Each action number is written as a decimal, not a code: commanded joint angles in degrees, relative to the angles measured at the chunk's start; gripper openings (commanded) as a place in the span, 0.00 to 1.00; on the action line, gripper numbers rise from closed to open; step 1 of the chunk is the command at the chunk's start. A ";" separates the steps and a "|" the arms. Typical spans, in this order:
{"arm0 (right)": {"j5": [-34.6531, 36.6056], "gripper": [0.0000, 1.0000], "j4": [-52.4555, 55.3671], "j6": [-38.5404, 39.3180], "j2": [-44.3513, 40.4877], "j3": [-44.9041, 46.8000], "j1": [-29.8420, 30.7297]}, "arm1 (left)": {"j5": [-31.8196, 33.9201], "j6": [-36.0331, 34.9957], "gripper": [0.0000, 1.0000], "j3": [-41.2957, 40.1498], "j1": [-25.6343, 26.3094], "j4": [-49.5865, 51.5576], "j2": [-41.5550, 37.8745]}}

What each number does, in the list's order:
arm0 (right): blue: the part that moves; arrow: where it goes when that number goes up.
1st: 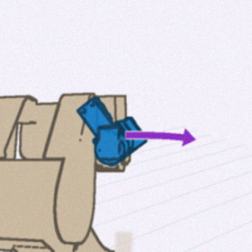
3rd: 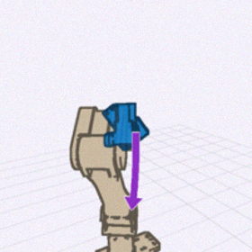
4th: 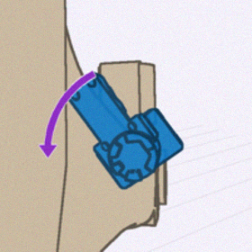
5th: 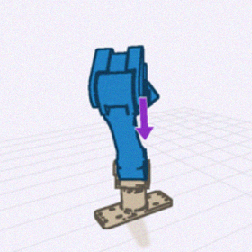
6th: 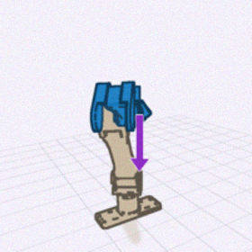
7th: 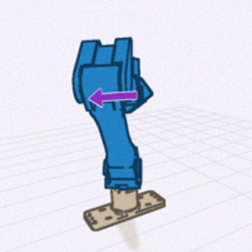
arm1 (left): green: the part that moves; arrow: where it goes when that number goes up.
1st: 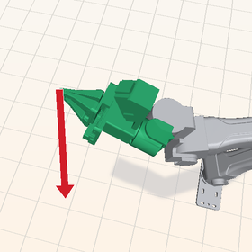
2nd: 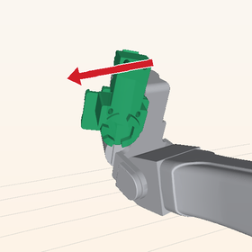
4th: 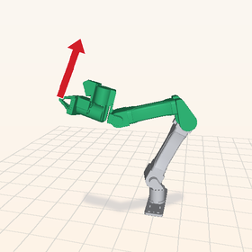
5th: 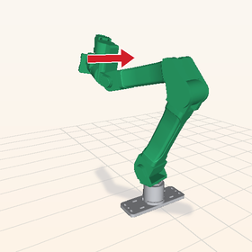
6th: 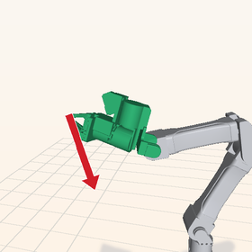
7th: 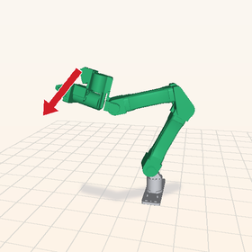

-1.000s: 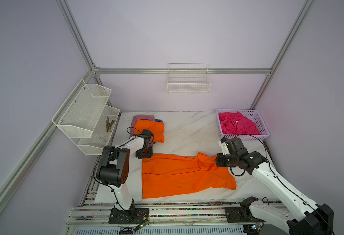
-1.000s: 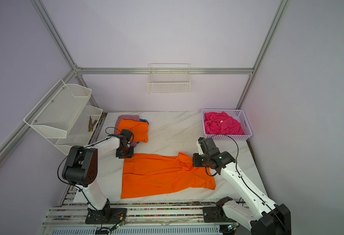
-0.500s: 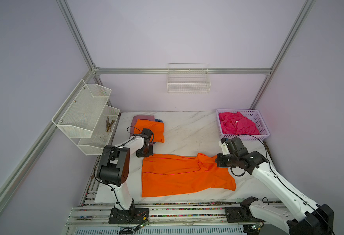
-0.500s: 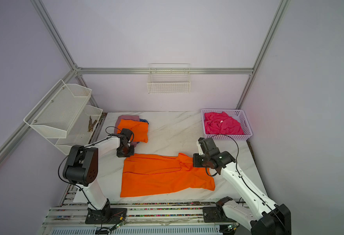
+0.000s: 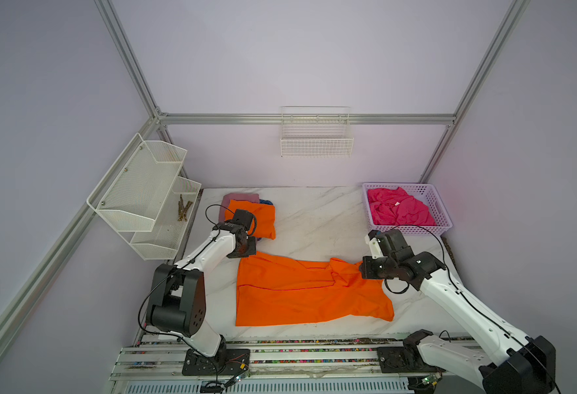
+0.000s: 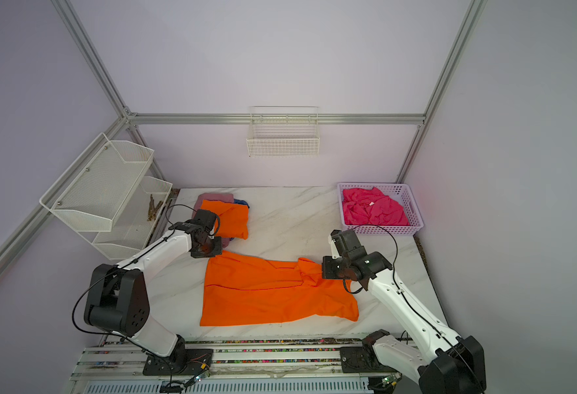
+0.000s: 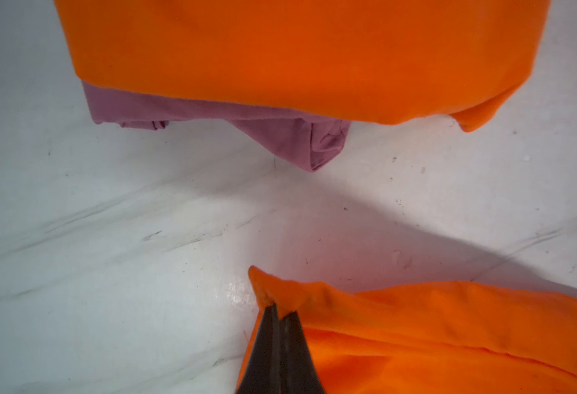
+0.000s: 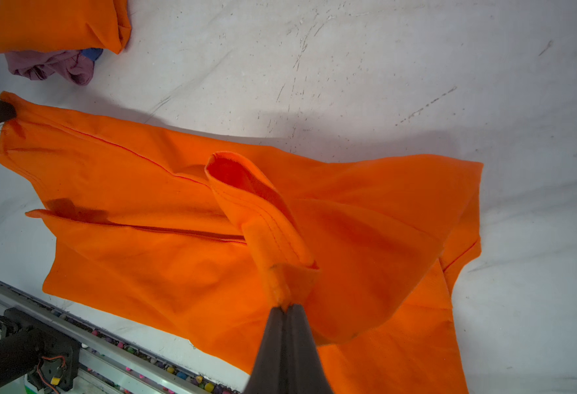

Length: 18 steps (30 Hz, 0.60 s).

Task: Fold and stack t-shirts
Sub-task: Fold the T-shirt.

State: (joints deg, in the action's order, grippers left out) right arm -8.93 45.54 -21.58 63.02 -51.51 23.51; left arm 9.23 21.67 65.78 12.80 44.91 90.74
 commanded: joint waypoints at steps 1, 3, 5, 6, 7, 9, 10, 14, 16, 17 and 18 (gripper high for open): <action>-0.57 0.00 -2.16 1.04 0.68 -1.65 0.28 | 0.95 3.67 0.00 -1.12 1.91 3.55 -3.76; -0.65 0.00 -2.45 1.15 1.04 -1.84 0.28 | 1.95 5.62 0.00 -1.93 3.63 5.25 -5.39; -0.82 0.00 -2.56 1.29 1.22 -1.77 0.23 | 2.71 7.82 0.00 -2.46 5.15 6.91 -6.80; -0.91 0.00 -2.62 1.31 1.27 -1.59 0.36 | 3.22 8.89 0.00 -2.77 5.91 8.11 -7.59; -0.88 0.00 -2.52 1.29 1.22 -1.45 0.31 | 4.09 9.95 0.00 -3.00 6.77 9.30 -8.28; -0.91 0.00 -1.87 1.21 0.34 -0.90 0.30 | 5.82 12.58 0.00 -3.48 8.41 12.29 -9.22; -0.61 0.00 -1.45 0.99 -0.25 -0.54 0.32 | 6.52 13.82 0.00 -3.73 9.05 13.64 -11.30; -0.66 0.00 -0.14 -0.58 -3.76 1.51 0.34 | 10.02 19.96 0.00 -5.91 12.54 19.14 -15.39; -0.33 0.00 1.40 -1.00 -5.30 2.24 0.33 | 10.96 22.55 0.00 -7.32 13.74 21.23 -17.11; -0.15 0.00 2.16 -1.31 -6.14 2.62 0.51 | 11.75 23.76 0.00 -7.95 14.28 22.64 -17.83; 0.32 0.00 2.67 -1.50 -6.92 2.29 1.18 | 12.46 25.17 0.00 -8.53 14.84 23.91 -18.27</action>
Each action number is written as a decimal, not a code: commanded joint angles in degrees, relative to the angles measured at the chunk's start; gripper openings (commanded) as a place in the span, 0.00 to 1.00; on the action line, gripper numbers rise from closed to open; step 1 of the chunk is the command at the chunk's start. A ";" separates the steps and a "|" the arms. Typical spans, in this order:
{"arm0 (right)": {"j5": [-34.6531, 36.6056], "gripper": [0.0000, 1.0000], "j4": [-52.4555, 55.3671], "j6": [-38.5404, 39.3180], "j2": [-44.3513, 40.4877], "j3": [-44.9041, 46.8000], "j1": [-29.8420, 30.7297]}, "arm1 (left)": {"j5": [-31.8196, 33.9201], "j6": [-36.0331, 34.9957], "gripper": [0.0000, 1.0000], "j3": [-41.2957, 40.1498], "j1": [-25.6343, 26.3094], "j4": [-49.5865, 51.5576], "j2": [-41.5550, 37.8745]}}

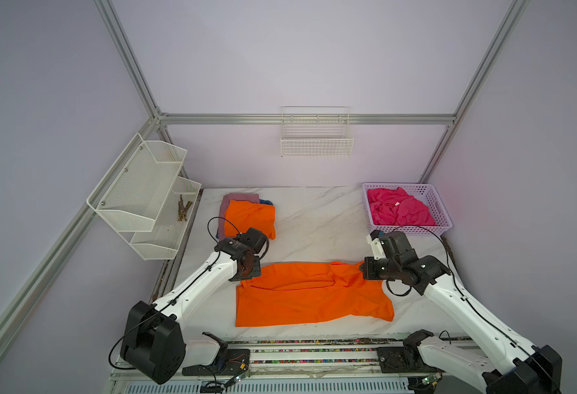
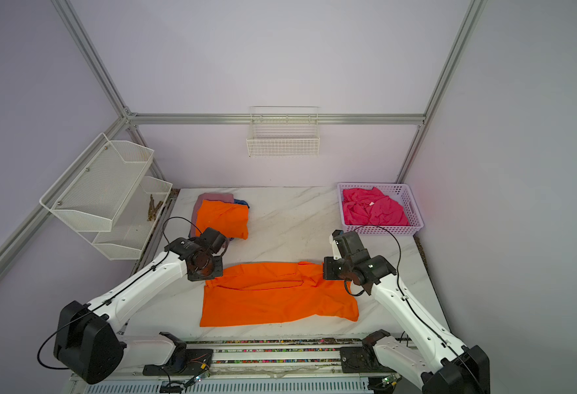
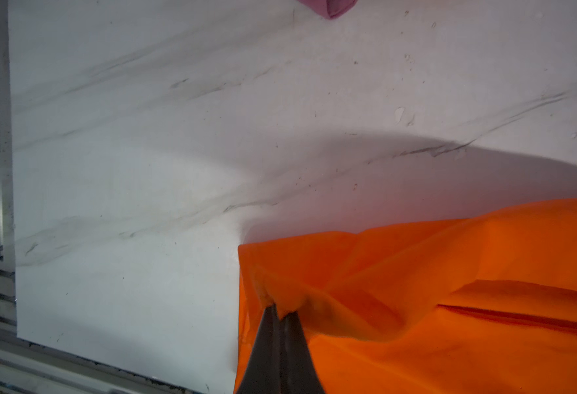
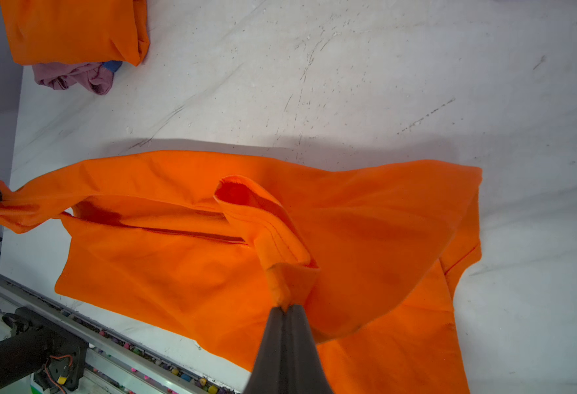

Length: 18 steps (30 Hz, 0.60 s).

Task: Fold and stack t-shirts
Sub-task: Fold the T-shirt.

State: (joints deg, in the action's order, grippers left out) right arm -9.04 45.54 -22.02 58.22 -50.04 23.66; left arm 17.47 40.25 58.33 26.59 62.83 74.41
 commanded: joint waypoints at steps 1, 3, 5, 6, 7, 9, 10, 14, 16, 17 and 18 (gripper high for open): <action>0.59 0.00 3.00 -1.30 -2.57 0.56 1.30 | 4.64 7.53 0.00 -1.49 1.58 6.80 -2.36; 0.68 0.00 3.48 -2.74 -2.85 1.09 1.78 | 4.44 9.23 0.00 -2.28 2.37 8.14 -2.85; 1.22 0.00 4.14 -4.24 -2.34 1.36 2.61 | 3.68 10.55 0.00 -2.68 3.16 8.70 -3.06; 1.30 0.00 4.40 -5.33 -1.99 2.11 2.85 | 3.67 11.43 0.00 -2.82 3.84 8.95 -3.06; 0.86 0.00 4.14 -6.23 -1.93 3.30 3.16 | 3.62 12.19 0.01 -3.02 4.53 8.99 -3.16; 0.70 0.00 2.87 -9.38 -3.34 6.26 4.64 | 3.27 13.67 0.02 -3.79 5.92 8.90 -3.10; 0.81 0.00 2.12 -10.66 -4.35 7.41 5.43 | 3.00 14.18 0.02 -4.15 6.56 8.85 -3.01; 4.57 0.00 1.65 -15.19 -9.66 10.35 7.81 | 2.12 16.17 0.02 -5.30 9.39 8.79 -2.68; 5.64 0.00 2.37 -16.42 -11.59 11.81 8.23 | 1.93 17.28 0.02 -5.60 10.93 8.85 -2.63; 5.94 0.00 2.88 -16.86 -12.35 12.66 8.33 | 1.87 17.95 0.03 -6.04 11.64 8.91 -2.45; 5.96 0.00 3.01 -17.38 -13.05 13.59 8.50 | 1.73 18.86 0.03 -6.45 12.35 8.90 -2.30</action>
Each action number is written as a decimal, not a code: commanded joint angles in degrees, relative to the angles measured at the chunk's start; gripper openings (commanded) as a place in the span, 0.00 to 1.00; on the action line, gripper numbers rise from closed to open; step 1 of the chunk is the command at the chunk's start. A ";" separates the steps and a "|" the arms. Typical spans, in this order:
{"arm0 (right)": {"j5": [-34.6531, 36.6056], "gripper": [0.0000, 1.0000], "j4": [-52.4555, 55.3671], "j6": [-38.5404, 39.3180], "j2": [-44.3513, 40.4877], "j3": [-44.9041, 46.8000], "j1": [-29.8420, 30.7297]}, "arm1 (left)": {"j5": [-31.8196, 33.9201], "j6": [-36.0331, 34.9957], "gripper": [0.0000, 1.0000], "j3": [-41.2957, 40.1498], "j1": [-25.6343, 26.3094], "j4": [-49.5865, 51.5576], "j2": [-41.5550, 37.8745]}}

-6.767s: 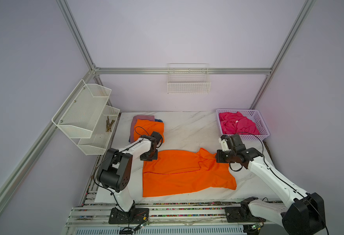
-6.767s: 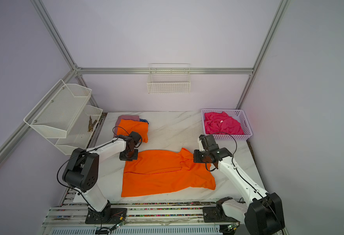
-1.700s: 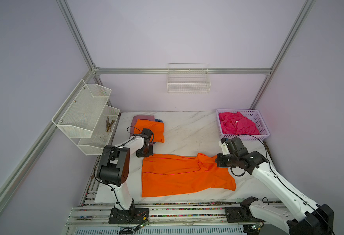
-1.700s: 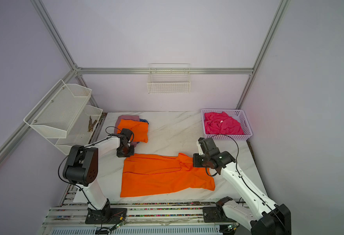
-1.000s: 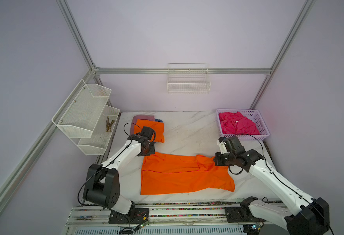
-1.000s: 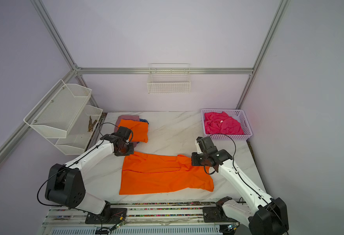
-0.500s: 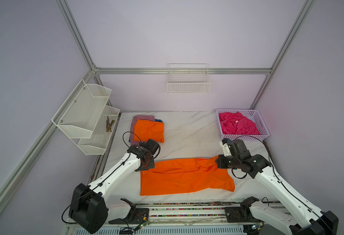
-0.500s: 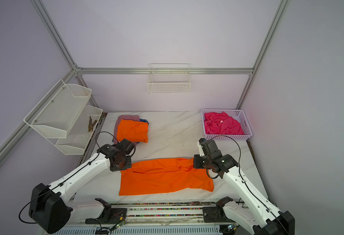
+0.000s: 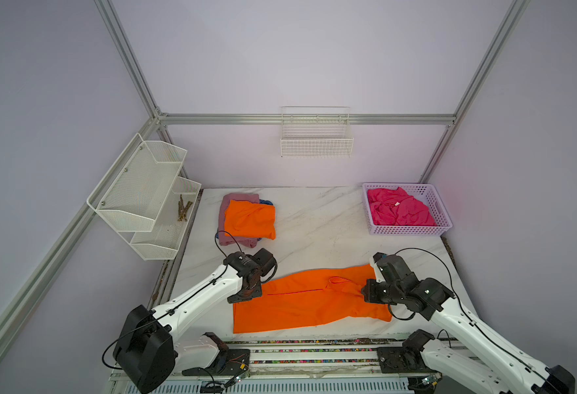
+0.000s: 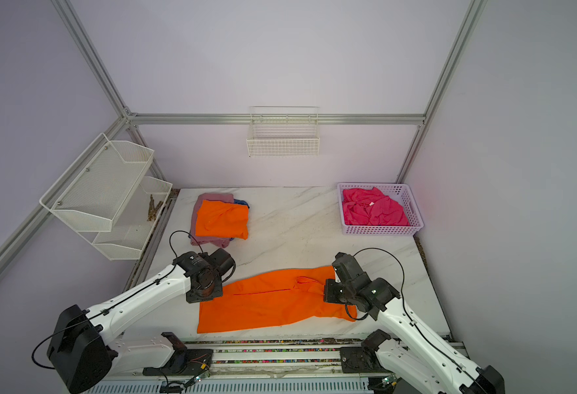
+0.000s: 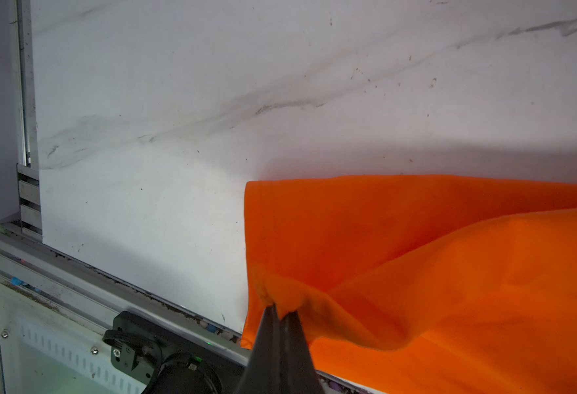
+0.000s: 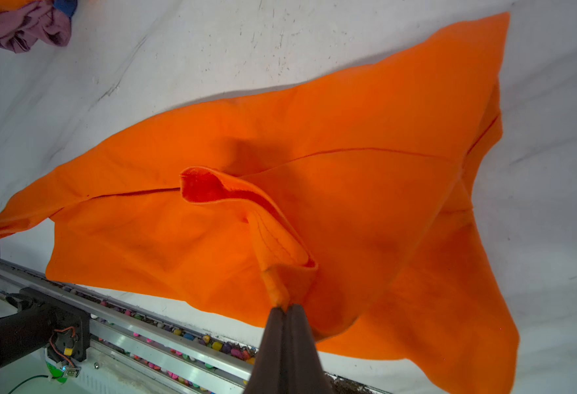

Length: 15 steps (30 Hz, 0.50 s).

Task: Fold and stack t-shirts
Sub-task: Fold the T-shirt.

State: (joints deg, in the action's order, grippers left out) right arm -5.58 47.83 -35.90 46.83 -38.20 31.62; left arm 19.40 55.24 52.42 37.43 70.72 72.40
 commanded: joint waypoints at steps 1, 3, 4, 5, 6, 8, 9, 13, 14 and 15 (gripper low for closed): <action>2.51 0.00 0.72 -3.96 -2.14 2.38 0.78 | -0.48 4.60 0.03 -1.07 2.11 1.00 -0.14; 2.33 0.00 0.05 -5.33 -3.39 3.97 1.64 | -1.16 6.68 0.03 -2.14 3.68 0.93 0.63; 2.42 0.00 -0.17 -6.07 -3.80 4.53 2.06 | -1.37 7.47 0.03 -2.51 4.48 0.96 1.08; 2.49 0.00 -0.11 -6.65 -4.08 4.94 2.74 | -1.52 8.57 0.02 -2.88 5.35 1.00 1.54; 3.27 0.00 0.44 -7.22 -4.15 5.05 3.48 | -1.63 9.75 0.02 -3.23 6.35 1.12 2.03; 4.98 0.00 1.91 -7.76 -4.42 4.80 4.70 | -0.95 12.43 0.02 -3.81 8.22 2.16 3.16; 5.61 0.00 2.71 -8.16 -4.78 4.60 5.17 | -0.71 13.51 0.02 -4.11 8.82 2.67 3.72; 5.92 0.00 4.29 -9.51 -6.10 5.11 5.72 | -1.54 16.70 0.01 -6.27 10.47 3.26 5.25; 6.34 0.00 4.81 -10.16 -6.52 5.49 5.98 | -1.92 17.50 0.00 -7.22 11.21 3.29 5.44; 6.67 0.00 5.42 -10.79 -7.04 5.82 6.08 | -2.19 18.83 0.00 -8.45 11.97 3.44 5.71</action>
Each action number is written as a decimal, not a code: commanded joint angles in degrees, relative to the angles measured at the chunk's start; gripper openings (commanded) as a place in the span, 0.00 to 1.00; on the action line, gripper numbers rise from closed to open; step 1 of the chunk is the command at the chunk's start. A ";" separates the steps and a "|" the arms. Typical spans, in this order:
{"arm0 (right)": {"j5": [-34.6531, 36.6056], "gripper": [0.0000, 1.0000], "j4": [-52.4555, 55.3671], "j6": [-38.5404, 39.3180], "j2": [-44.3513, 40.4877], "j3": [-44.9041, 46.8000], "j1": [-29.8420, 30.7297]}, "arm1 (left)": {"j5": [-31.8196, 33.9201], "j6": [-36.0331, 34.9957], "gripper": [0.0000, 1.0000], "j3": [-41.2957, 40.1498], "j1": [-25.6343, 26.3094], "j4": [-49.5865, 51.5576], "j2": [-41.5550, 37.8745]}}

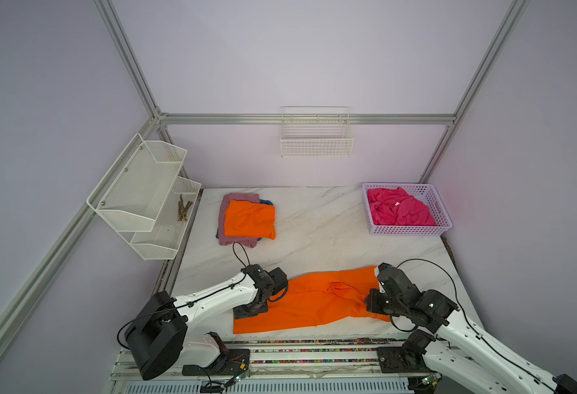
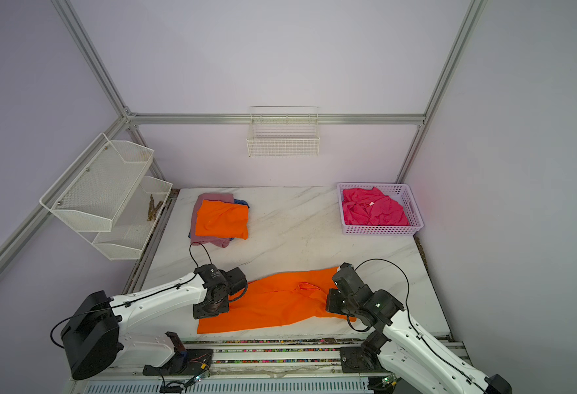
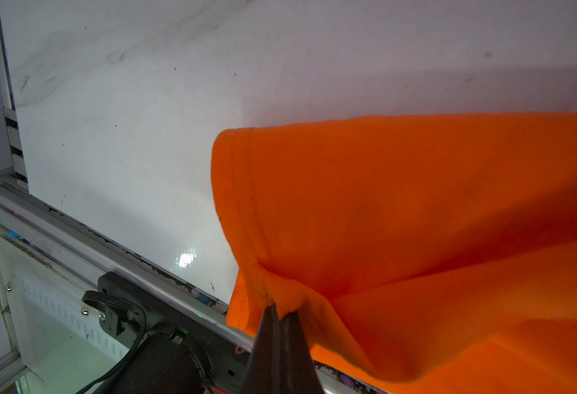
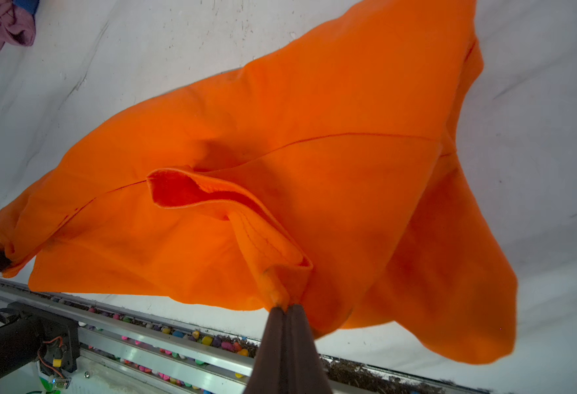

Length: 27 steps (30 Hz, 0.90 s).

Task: Fold and stack t-shirts
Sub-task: Fold the T-shirt, then smooth out the T-shirt at the center of the board.

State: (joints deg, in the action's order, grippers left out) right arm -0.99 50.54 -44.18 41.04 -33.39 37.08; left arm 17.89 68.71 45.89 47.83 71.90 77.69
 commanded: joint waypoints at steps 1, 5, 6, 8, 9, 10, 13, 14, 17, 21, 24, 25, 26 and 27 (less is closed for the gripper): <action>2.53 0.00 3.37 -3.10 -1.67 1.11 0.72 | -1.48 6.59 0.00 -3.24 1.93 2.15 0.59; 2.80 0.00 5.59 -3.85 -3.61 0.78 1.14 | -3.64 10.17 0.00 -8.64 3.26 1.37 0.99; 2.37 0.00 5.61 -3.89 -3.51 0.81 1.24 | -3.58 10.77 0.00 -9.37 3.61 1.33 0.81; 1.57 0.00 5.54 -3.72 -2.59 0.95 1.33 | -3.04 11.30 0.02 -9.53 3.87 0.70 -0.08; 1.20 0.00 5.44 -3.47 -1.93 0.97 1.56 | -2.49 11.10 0.04 -9.06 4.02 0.12 -0.74; 1.17 0.00 5.34 -3.45 -1.46 1.04 1.73 | -1.64 10.77 0.08 -8.58 4.15 -0.42 -1.21; 1.34 0.00 4.38 -3.04 -0.87 0.86 2.37 | 0.95 10.02 0.14 -7.49 4.85 -1.62 -1.66; 1.43 0.00 3.90 -2.86 -0.70 1.00 2.63 | 1.42 9.50 0.15 -7.23 4.86 -2.15 -1.45; 1.33 0.00 2.92 -2.45 0.25 0.67 3.04 | 2.09 7.00 0.15 -5.60 4.90 -4.26 -0.33; 1.35 0.00 2.19 -2.27 1.52 -0.11 4.43 | 3.28 4.21 0.15 -2.18 5.15 -5.29 2.75; 0.99 0.00 2.24 -3.10 1.66 0.66 5.87 | 3.23 4.05 0.15 -1.09 5.48 -5.09 6.77; 0.99 0.00 2.63 -3.62 1.45 0.77 6.59 | 3.17 4.27 0.15 -1.14 5.73 -5.07 7.02; 1.12 0.00 2.92 -4.08 1.09 0.70 7.39 | 3.13 4.93 0.15 -1.35 5.86 -4.89 7.04; 1.36 0.00 3.47 -4.47 0.74 0.56 7.92 | 2.92 5.55 0.15 -1.76 5.95 -4.85 6.67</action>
State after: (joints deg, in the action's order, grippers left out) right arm 0.16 53.65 -47.53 42.59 -32.77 43.53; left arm 19.55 74.26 43.68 53.21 66.89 84.77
